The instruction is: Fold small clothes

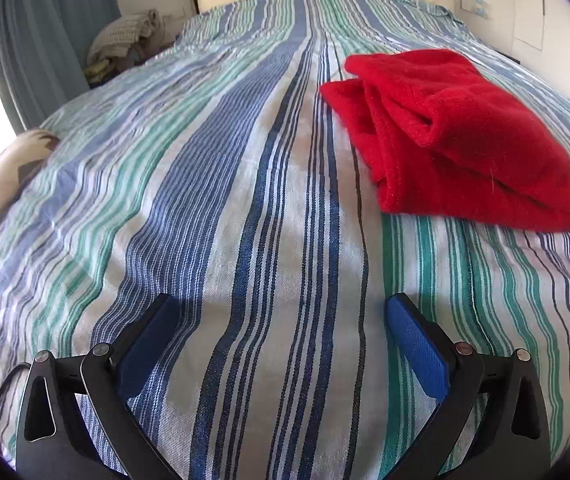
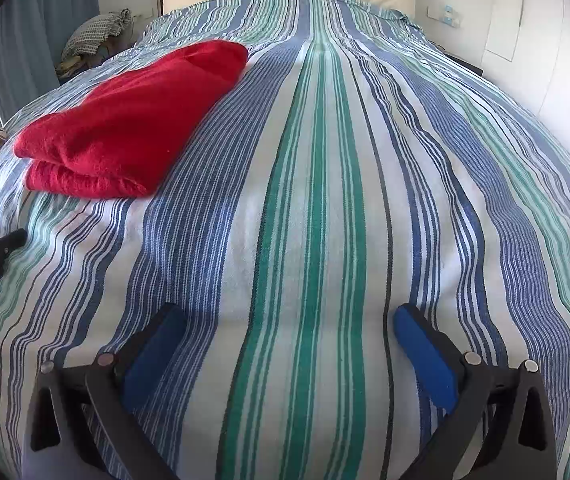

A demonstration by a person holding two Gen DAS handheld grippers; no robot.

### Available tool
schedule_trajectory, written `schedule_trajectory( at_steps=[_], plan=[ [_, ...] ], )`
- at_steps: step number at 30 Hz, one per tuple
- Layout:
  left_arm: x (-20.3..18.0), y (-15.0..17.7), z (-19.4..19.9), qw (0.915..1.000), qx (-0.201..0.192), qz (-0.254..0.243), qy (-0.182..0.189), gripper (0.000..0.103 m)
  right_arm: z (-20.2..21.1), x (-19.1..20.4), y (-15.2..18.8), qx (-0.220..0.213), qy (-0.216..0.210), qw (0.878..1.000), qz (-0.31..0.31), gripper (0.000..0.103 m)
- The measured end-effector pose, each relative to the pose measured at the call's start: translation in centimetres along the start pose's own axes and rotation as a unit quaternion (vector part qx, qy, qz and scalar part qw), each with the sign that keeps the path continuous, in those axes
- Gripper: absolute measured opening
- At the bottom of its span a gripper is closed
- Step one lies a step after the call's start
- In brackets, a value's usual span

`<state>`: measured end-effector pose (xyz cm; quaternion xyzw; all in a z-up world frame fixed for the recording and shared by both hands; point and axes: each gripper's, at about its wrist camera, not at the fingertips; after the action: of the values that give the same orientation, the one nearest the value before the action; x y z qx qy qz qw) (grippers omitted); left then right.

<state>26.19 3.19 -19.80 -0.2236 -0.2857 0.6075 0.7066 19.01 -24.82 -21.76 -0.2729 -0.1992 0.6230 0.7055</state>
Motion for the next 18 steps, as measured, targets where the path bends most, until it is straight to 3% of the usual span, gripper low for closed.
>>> schedule_trajectory(
  at_steps=[5,18],
  plan=[
    [0.65,0.00,-0.26,0.9997,0.006,0.015,0.018,0.103,-0.23,0.03,-0.10,0.001,0.004,1.000,0.002,0.103],
    [0.79,0.12,-0.21,0.9998,0.005,0.013,0.015,0.103,-0.26,0.08,-0.09,0.000,0.002,1.000,-0.001,0.103]
  ],
)
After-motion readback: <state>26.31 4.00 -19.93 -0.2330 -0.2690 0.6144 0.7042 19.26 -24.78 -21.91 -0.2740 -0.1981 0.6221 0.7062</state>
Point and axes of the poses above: each gripper's, at about its wrist camera, not at the fingertips, and z roughly against the way its jaws point, x to its left, y to its underside, and after that the axes turned 2 degrees about -x, right-handed
